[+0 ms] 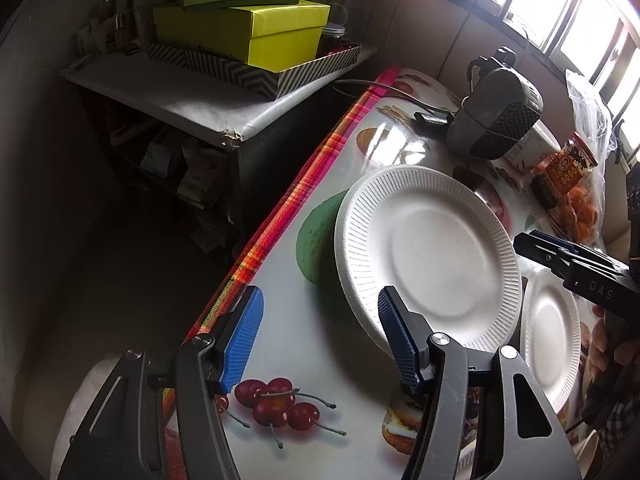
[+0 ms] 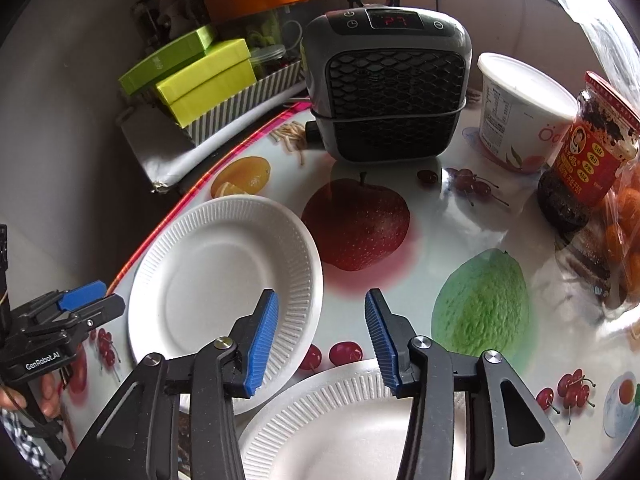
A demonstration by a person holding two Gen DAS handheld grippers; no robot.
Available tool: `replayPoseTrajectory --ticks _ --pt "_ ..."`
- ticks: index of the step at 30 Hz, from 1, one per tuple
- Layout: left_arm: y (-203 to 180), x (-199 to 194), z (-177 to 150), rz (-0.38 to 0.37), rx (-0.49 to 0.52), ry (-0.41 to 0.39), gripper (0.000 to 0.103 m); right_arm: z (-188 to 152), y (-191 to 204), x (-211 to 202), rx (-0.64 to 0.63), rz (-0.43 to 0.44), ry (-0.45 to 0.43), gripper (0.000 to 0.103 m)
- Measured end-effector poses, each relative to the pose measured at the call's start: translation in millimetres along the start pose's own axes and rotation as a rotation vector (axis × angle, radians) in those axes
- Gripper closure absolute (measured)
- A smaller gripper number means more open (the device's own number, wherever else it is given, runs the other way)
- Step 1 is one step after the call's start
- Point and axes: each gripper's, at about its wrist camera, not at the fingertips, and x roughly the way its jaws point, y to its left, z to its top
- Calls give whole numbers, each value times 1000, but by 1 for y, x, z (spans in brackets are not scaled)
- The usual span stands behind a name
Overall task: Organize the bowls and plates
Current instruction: 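Close the left tool on a plate rim while the right tool grips another plate rim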
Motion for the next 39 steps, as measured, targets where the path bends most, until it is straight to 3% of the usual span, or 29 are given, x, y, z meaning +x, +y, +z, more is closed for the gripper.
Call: replayPoseTrajectory --ticks 20,25,36,39 --pt "-3 17 8 -52 -27 39 70 0 5 14 3 36 33 85" --pt "-4 18 8 -66 -34 43 79 0 6 14 0 30 31 85" --pt "-4 20 8 -86 -38 51 82 -1 7 13 -5 23 27 86" --pt "-3 20 9 -104 -49 57 88 -1 6 12 -3 25 26 86"
